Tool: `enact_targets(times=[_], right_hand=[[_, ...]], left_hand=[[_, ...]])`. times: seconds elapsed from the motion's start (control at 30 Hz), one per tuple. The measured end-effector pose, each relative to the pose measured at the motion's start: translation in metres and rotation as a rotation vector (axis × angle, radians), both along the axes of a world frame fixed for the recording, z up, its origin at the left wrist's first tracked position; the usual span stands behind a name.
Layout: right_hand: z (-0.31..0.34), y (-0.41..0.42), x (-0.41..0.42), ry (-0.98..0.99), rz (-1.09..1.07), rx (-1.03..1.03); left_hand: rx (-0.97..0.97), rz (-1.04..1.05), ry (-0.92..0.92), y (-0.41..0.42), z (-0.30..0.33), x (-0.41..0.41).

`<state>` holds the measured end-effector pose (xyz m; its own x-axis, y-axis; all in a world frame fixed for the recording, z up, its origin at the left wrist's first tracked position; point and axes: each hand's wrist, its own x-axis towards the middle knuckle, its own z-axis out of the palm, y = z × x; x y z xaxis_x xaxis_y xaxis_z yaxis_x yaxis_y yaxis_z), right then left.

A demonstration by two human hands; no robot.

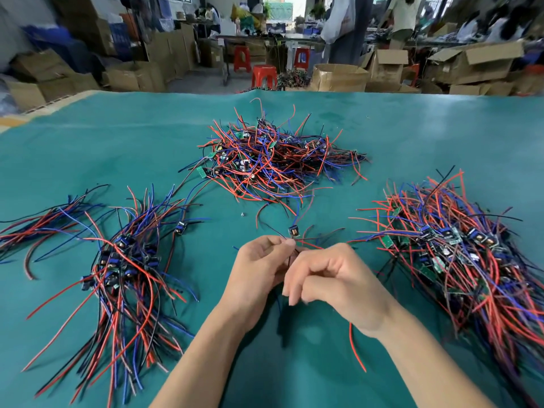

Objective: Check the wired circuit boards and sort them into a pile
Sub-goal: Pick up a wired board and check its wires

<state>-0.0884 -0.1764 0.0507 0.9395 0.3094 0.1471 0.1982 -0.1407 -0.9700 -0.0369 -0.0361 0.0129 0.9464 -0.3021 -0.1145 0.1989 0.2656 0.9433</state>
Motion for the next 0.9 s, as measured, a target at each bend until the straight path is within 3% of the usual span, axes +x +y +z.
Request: enact_targets(times=[0.1,0.2,0.27,0.33,0.4,0.57,0.7,0.9], right_hand=[[-0.003,0.0,0.002,0.055,-0.009,0.067],[-0.008,-0.005,0.009,0.118,-0.235,0.122],[-0.014,-0.01,0.014,0.107,-0.482,0.046],[-0.019,-0.016,0.017,-0.011,-0.692,-0.155],[-0.019,-0.021,0.018,-0.063,-0.757,-0.215],[-0.016,-0.014,0.017,0.123,-0.497,0.205],[-0.01,-0.017,0.019,0.15,-0.565,0.393],[0.009,-0.053,0.02,0.235,-0.602,0.909]], left_hand=[[-0.107,-0.005,0.014,0.001,0.001,0.0],[-0.156,0.018,0.025,0.003,0.001,0.001],[-0.136,0.036,0.041,0.004,0.001,0.001],[-0.102,0.028,0.033,0.004,0.002,0.001],[-0.063,-0.001,0.007,0.004,0.003,0.0],[0.008,-0.095,-0.073,0.003,0.004,-0.005],[-0.011,-0.067,-0.062,-0.001,0.002,-0.006],[-0.011,0.142,-0.101,-0.005,0.0,-0.004]])
